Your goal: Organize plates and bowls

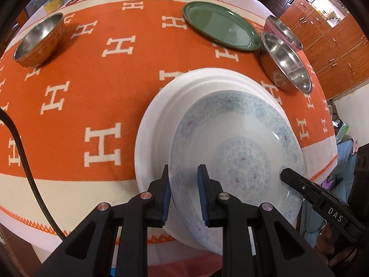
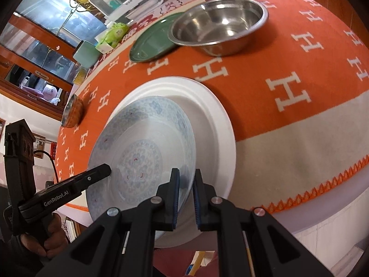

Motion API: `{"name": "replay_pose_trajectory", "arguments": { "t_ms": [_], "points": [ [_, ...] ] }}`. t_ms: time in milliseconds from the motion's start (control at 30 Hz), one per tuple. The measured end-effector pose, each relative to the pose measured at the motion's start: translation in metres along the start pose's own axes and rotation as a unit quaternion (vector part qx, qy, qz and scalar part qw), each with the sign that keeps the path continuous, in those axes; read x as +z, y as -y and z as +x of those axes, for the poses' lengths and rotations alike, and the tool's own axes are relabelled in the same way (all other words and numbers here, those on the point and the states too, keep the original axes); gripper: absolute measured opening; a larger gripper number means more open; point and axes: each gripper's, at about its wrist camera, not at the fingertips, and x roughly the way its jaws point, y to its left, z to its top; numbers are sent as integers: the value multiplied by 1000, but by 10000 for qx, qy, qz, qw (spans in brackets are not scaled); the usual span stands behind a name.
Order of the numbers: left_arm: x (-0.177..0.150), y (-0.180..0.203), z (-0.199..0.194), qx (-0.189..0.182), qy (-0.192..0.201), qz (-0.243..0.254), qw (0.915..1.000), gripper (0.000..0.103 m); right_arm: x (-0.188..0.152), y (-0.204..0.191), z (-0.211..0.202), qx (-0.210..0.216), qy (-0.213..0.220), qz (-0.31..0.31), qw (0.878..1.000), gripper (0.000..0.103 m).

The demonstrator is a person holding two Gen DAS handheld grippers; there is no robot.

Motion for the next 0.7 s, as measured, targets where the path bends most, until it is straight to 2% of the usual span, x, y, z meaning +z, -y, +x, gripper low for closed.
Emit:
{"name": "replay_pose_trajectory", "arguments": {
  "t_ms": [300,700],
  "points": [
    [7,-1,12,78,-145,-57,9998,19,4,4,6,18,-70,-11,10000,11],
    [13,-5,16,-37,-126,-145,9998,22,10,-1,14,-42,-85,-137,9999,14]
  ]
}}
